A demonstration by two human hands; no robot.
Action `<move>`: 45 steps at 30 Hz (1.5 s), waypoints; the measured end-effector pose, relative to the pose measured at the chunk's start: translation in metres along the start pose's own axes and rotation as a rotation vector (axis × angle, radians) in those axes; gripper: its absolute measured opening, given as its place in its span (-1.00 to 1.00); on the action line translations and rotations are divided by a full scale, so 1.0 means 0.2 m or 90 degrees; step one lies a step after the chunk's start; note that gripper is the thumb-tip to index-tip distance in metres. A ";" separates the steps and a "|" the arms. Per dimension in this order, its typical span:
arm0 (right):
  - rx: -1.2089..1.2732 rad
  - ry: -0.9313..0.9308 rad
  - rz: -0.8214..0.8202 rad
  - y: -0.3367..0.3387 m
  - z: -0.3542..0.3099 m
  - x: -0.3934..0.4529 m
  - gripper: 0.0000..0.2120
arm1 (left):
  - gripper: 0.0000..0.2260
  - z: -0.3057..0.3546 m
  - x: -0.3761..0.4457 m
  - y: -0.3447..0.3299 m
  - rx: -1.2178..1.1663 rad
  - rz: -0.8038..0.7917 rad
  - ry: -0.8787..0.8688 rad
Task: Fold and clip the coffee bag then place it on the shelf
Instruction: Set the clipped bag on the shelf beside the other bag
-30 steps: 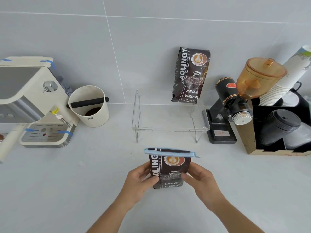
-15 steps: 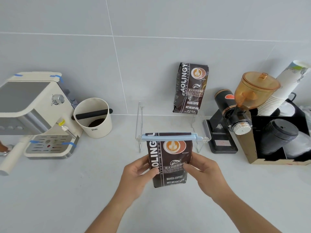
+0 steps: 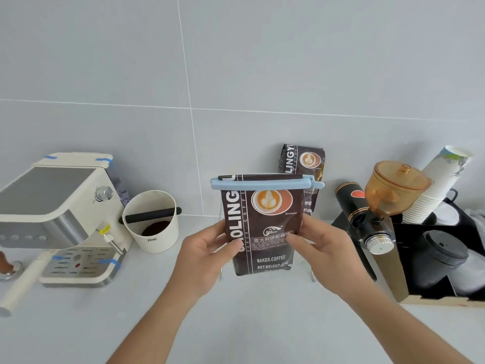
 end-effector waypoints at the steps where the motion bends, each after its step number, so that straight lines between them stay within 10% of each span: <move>1: -0.006 0.011 0.005 0.00 -0.03 0.02 -0.66 | -0.63 0.02 0.04 0.01 0.005 0.004 -0.010; 45: 0.039 -0.171 0.094 -0.27 0.38 0.98 -0.58 | -0.60 -0.59 0.76 0.23 0.130 0.122 0.025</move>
Point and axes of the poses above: each hand's wrist, its own x-axis towards the middle knuckle, its own y-axis out of the back of the hand, z = x × y, the point moved 10 cm from there along x, towards the middle knuckle, and after that the axes turned 13 degrees about -y, right-handed, at the moved point
